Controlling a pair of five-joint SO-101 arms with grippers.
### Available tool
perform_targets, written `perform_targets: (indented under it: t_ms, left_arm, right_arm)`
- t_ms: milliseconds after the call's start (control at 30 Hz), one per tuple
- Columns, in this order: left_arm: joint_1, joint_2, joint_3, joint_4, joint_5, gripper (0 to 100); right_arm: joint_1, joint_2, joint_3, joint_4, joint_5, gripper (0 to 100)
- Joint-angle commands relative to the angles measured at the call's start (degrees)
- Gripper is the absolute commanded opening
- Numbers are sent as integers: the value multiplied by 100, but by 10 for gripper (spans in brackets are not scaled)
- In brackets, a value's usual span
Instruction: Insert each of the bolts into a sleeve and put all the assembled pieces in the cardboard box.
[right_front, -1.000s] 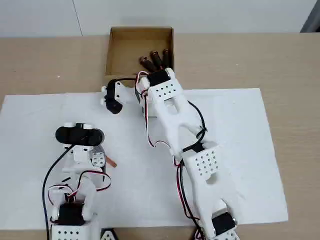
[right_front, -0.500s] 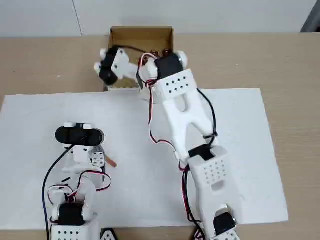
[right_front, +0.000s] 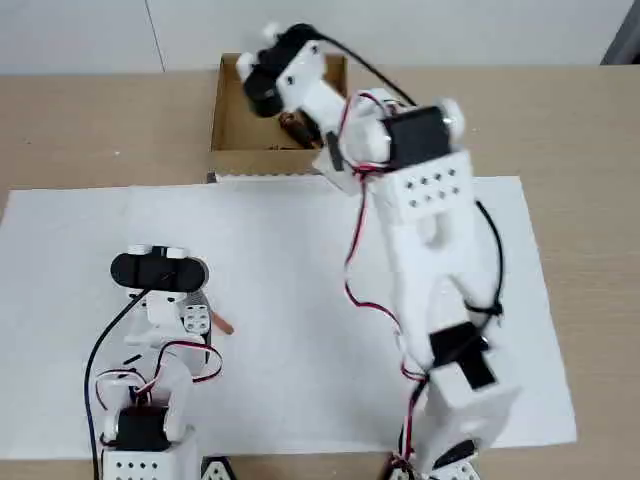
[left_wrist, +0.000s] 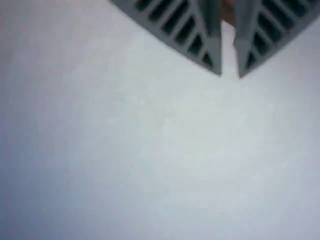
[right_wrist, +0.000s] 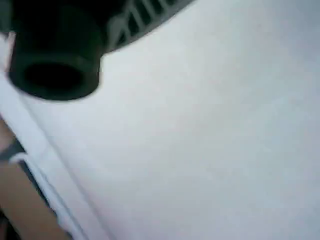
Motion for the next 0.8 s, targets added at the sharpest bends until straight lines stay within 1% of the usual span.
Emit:
perform_targets:
  t_ms: [0, 167, 367, 433, 567, 667, 767]
  left_arm:
    - [-26, -44, -22, -141, 0, 6]
    - [-53, -9, -145, -88, 0, 6]
    - [-422, -9, -1130, 1064, 0, 13]
    - [-536, -9, -1429, 1204, 0, 23]
    - [-536, 0, -1991, 1389, 0, 23]
    - [-536, 70, -2264, 1873, 9, 22]
    - [-563, 431, -2651, 2198, 35, 22]
  right_arm:
    - [286, -866, 396, 31, -475, 2]
    - [637, -1552, 1363, 22, -1020, 2]
    - [919, -2422, 2901, 4, -1468, 2]
    - [998, -2738, 3473, -13, -1512, 3]
    - [1024, -3433, 4527, -22, -1530, 3]
    - [1024, -3987, 5222, -110, -1925, 3]
    - [1033, -4541, 5873, -207, -2365, 3]
